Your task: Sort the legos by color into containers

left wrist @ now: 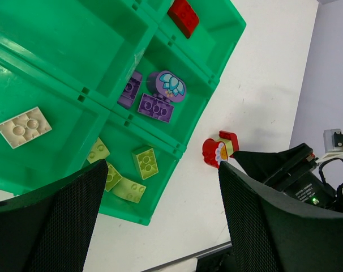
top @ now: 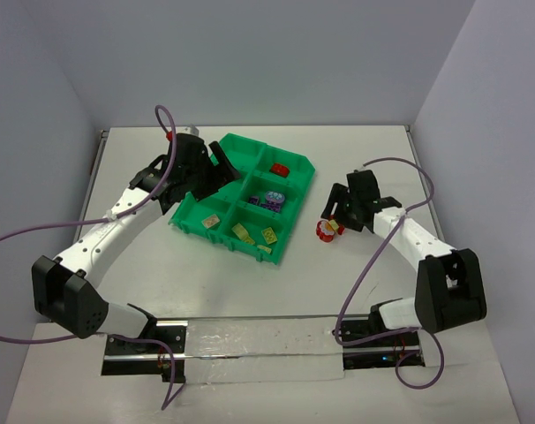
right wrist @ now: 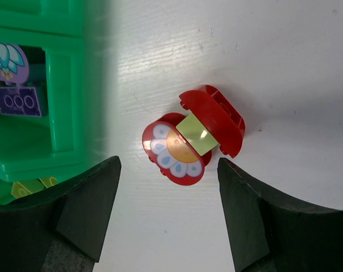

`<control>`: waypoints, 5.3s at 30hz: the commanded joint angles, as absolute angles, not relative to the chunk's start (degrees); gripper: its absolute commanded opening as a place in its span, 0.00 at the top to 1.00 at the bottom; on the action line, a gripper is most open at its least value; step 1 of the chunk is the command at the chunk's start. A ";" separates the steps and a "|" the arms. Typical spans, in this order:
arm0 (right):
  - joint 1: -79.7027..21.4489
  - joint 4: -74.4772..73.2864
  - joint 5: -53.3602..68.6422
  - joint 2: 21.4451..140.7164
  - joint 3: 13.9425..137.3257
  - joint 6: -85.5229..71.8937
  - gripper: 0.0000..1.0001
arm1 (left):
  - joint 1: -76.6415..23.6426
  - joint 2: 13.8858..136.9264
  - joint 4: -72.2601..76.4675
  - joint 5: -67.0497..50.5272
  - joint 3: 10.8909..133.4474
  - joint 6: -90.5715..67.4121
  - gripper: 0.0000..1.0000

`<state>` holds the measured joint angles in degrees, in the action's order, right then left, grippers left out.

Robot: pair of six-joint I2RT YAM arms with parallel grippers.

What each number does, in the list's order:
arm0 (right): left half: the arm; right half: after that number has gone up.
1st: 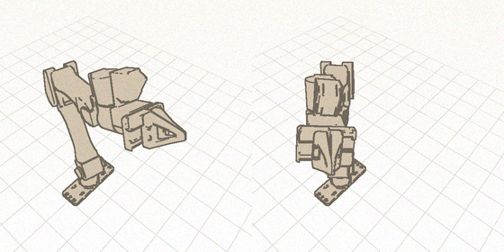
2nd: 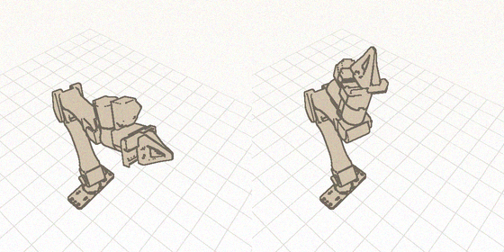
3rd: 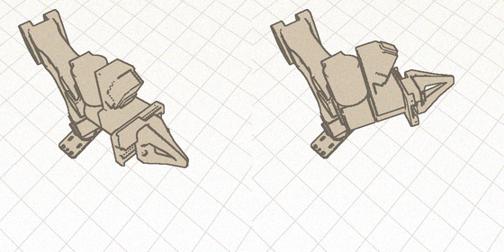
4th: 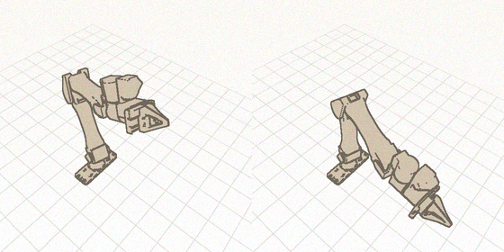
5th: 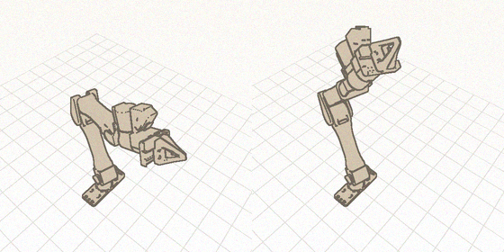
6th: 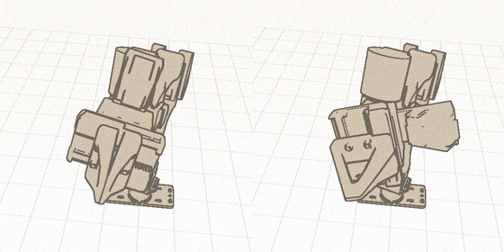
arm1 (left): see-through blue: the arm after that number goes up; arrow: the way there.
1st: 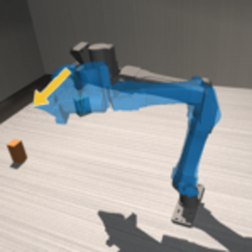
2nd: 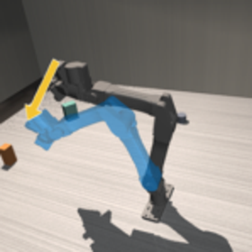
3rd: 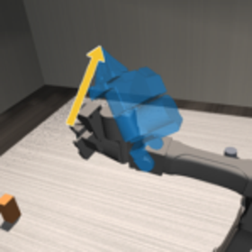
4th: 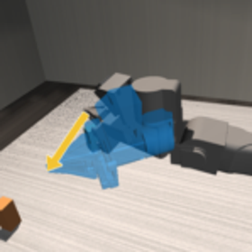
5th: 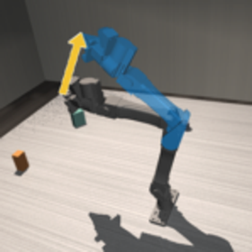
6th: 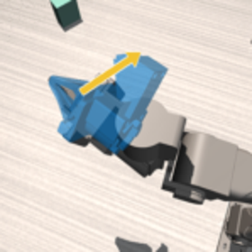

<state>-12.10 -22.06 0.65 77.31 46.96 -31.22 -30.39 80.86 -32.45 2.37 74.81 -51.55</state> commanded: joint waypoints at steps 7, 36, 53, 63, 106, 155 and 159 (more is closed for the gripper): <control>-11.78 -31.25 -14.86 80.90 54.43 -41.76 0.23 | -30.94 79.54 -31.20 1.93 74.53 -50.01 0.14; -11.71 -37.11 -12.07 93.67 60.82 -58.86 0.02 | -30.94 77.72 -32.48 4.11 73.21 -49.27 0.14; -11.69 -36.81 -10.20 97.31 60.12 -62.16 0.10 | -30.94 77.50 -32.69 4.48 72.84 -49.20 0.14; -11.69 -35.31 -10.52 96.88 59.37 -63.06 0.21 | -30.94 77.77 -34.54 5.18 73.87 -48.93 0.14; -11.78 -35.99 -9.60 81.27 59.40 -53.06 0.62 | -36.96 89.07 -21.76 -14.35 77.70 -45.90 0.11; -17.31 -37.44 4.26 75.54 67.85 -49.42 0.60 | -43.44 105.60 10.26 -28.89 75.94 -48.58 0.20; -17.37 -36.89 4.80 75.82 67.79 -49.80 0.59 | -43.48 104.53 10.98 -29.24 75.26 -48.92 0.30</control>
<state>-16.91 -37.35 4.00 77.34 65.36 -49.62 -43.11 105.91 8.61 -27.66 72.94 -49.14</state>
